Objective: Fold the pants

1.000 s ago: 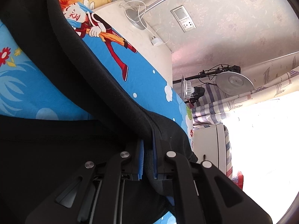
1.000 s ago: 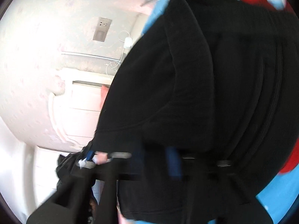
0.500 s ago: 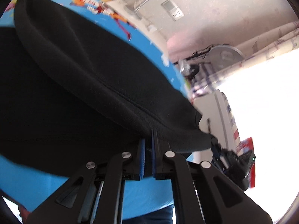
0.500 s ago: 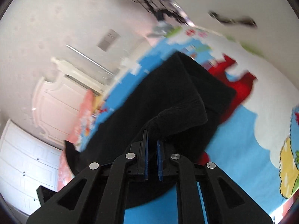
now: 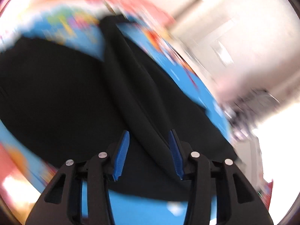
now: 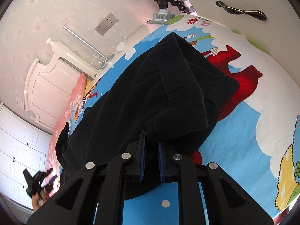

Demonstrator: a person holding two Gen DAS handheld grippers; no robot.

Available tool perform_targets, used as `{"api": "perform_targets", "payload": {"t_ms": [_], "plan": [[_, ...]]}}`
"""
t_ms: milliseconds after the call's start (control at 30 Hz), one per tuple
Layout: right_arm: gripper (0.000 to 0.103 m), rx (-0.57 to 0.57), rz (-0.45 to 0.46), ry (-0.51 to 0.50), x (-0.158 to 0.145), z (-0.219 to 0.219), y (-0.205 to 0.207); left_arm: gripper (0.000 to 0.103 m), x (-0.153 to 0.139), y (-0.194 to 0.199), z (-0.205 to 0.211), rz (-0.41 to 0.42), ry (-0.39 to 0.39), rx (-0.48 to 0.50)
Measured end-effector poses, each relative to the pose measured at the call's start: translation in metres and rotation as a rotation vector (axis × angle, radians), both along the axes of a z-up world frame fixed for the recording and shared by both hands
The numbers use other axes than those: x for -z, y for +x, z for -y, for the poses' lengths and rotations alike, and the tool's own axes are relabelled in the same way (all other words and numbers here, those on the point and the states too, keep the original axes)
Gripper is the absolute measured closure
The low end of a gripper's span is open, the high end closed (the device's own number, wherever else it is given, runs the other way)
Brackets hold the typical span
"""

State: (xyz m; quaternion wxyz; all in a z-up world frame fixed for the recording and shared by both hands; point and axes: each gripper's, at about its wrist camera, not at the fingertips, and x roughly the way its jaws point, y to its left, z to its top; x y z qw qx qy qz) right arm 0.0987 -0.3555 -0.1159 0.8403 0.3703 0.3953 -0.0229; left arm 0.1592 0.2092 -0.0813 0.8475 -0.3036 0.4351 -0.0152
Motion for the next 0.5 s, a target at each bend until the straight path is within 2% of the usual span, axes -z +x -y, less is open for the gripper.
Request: {"api": "perform_targets", "payload": {"t_ms": [100,133,167,233,267,300,367,400,433,500], "plan": [[0.089,-0.007,-0.007,-0.014,-0.005,-0.002,0.0,0.059,-0.005,0.052,-0.034,-0.032,0.124,-0.052],[0.089,-0.007,-0.011,-0.012,-0.005,-0.002,0.0,0.058,-0.006,0.074,-0.042,-0.043,0.154,-0.044],[0.089,-0.007,-0.016,-0.011,-0.005,-0.001,0.0,0.054,-0.006,0.1,-0.044,-0.071,0.215,-0.026],[0.089,-0.005,-0.025,-0.008,-0.005,0.0,0.0,0.052,-0.005,0.142,-0.041,-0.116,0.317,-0.009],[0.089,-0.004,-0.029,-0.012,-0.006,-0.001,0.001,0.046,-0.004,0.156,-0.035,-0.134,0.362,0.022],[0.089,-0.006,-0.028,-0.019,-0.006,-0.002,0.002,0.045,0.0,0.183,-0.025,-0.176,0.486,0.047],[0.089,-0.018,-0.008,-0.052,-0.007,-0.005,0.004,0.047,0.008,0.21,-0.018,-0.219,0.613,0.054],[0.09,-0.023,-0.009,-0.062,-0.006,-0.006,0.005,0.074,0.013,0.226,-0.009,-0.258,0.686,0.085],[0.091,-0.025,-0.009,-0.061,-0.006,-0.005,0.006,0.096,0.02,0.237,-0.008,-0.304,0.74,0.098],[0.092,-0.026,-0.003,-0.056,-0.007,-0.003,0.005,0.095,0.011,0.241,-0.019,-0.315,0.692,0.084]]}}
